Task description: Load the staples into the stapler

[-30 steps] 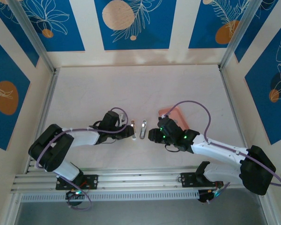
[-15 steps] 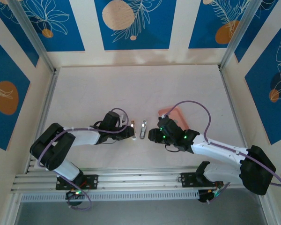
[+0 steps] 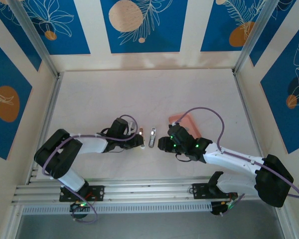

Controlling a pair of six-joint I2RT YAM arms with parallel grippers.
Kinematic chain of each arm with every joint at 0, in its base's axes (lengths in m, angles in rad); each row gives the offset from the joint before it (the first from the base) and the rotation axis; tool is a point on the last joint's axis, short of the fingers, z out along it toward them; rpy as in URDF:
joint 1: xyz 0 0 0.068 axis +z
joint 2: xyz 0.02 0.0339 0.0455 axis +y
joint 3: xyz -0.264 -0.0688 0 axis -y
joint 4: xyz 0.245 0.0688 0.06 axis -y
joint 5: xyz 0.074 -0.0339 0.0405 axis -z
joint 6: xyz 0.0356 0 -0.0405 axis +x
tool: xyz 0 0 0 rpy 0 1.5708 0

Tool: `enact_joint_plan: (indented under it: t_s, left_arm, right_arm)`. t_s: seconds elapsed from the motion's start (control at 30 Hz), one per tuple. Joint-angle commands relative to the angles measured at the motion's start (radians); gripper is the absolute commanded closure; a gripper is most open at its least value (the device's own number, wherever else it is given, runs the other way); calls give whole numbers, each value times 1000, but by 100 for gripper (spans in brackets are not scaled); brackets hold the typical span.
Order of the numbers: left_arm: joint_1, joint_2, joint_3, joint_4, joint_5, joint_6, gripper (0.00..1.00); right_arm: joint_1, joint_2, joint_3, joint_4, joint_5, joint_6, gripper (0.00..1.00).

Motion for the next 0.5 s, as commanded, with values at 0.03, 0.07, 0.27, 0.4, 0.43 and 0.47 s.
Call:
enact_joint_plan:
  t_s: [0.03,0.07,0.27,0.4,0.43,0.47]
  left_arm:
    - [-11,18,23,-7,24,-1,70]
    - [-12,18,24,-6,24,-1,70]
    - [-11,22,25,-9,25,0,75]
    - [-13,22,28,-11,27,3,78]
    - [-12,22,29,-14,28,4,78]
    - [-12,22,30,-16,28,6,78]
  right_arm:
    - [6,-28,-17,11,6,13,62]
    - [6,-28,-16,10,6,12,62]
    - [7,-33,-20,10,7,12,62]
    - [6,-39,-23,8,9,13,62]
    - [6,-39,-22,8,9,15,62]
    - [7,-40,-24,7,9,14,62]
